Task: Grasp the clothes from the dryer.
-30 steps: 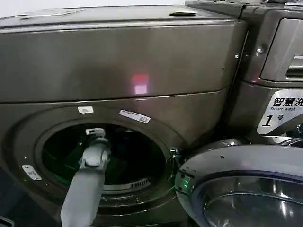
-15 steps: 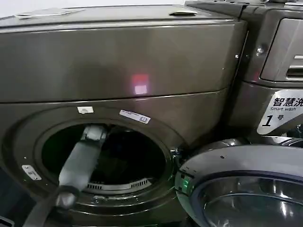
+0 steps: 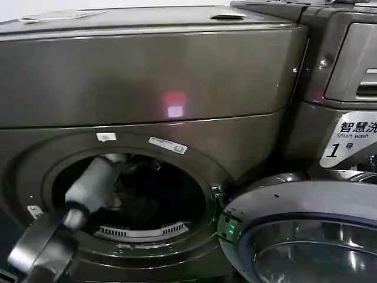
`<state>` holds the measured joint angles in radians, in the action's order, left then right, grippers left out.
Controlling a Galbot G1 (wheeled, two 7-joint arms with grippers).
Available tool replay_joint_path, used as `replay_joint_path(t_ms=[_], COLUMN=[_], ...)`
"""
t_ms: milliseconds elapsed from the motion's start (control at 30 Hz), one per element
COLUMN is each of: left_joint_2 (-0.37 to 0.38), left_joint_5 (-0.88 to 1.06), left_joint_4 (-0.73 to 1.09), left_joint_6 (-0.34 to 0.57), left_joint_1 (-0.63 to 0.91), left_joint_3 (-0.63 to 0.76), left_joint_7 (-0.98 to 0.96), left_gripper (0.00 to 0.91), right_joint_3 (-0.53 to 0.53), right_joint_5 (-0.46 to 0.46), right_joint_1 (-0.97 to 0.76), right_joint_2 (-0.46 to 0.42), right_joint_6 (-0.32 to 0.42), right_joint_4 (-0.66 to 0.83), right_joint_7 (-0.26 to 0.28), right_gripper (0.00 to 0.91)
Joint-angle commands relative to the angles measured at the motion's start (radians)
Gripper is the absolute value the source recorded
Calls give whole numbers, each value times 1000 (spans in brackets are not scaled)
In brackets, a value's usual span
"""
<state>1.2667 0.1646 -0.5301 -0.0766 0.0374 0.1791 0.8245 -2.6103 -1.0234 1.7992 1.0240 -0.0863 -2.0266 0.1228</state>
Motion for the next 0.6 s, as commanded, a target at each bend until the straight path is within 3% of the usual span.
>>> replay_joint_path(t_ms=[33,600], left_joint_2=[26,66], left_joint_5=[281,531], left_joint_4=[137,207], left_joint_6=[35,80], left_joint_1=[136,217], left_joint_3=[184,279], left_joint_7=[180,206], left_gripper=[907,907], right_joint_3=[1,-4], right_joint_5=[0,2], right_joint_1=[-3,-5], right_joint_2=[1,6], right_joint_6=[1,4], right_joint_4=[1,4], right_joint_7=[-1,1], right_gripper=[907,907])
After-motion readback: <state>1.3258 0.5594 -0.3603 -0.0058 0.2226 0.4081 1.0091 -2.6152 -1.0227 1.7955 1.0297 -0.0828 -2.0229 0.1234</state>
